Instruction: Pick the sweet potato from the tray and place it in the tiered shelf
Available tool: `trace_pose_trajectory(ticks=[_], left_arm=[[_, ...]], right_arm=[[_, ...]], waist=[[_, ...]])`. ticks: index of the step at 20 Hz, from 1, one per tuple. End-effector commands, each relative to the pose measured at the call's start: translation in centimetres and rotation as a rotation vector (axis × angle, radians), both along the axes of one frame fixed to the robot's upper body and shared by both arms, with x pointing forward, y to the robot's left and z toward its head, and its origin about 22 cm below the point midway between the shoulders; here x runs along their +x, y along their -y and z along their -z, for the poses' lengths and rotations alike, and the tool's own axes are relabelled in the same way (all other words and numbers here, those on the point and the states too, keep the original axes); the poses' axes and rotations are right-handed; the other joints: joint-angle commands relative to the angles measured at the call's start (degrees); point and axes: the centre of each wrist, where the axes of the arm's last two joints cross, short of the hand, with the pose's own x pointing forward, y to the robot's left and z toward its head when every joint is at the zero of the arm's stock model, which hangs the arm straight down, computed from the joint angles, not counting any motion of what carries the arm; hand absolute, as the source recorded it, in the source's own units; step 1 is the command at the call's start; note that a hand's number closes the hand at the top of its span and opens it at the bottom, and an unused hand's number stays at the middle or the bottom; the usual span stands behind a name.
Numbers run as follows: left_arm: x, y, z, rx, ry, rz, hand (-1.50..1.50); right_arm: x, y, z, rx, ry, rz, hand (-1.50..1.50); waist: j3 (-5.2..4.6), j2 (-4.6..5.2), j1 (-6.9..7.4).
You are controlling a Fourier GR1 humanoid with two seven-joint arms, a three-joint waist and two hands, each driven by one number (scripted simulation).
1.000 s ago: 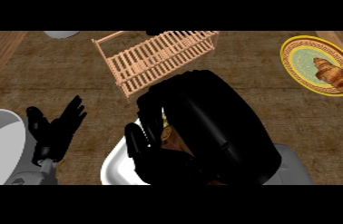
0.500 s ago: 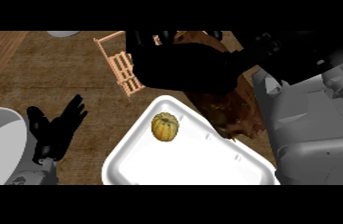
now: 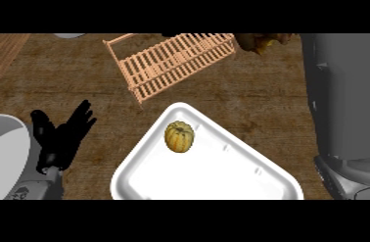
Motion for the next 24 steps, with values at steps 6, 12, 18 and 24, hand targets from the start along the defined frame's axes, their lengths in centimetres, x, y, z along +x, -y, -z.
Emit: trace_pose_trajectory(ticks=[6,12,18,24], left_arm=[[-1.4,1.2,1.8,-0.008,-0.071,0.011,0.0],[0.1,0.9,1.0,0.004,-0.05,-0.008,0.0],[-1.2,0.9,1.1,0.014,-0.047,0.02,0.0],[-0.1,1.7,0.4,-0.003,-0.048,0.011,0.0]], right_arm=[[5.7,0.0,1.8,-0.101,-0.012,-0.033,1.5],[8.2,-1.1,4.1,-0.15,0.0,-0.044,1.5],[9.4,-2.8,4.4,-0.123,0.01,-0.017,1.5],[10.8,-1.7,6.1,-0.122,0.075,-0.016,1.5]], waist=[[-0.41,0.54,0.73],[-0.44,0.72,0.63],[-0.44,0.66,1.29],[-0.4,0.63,0.84]])
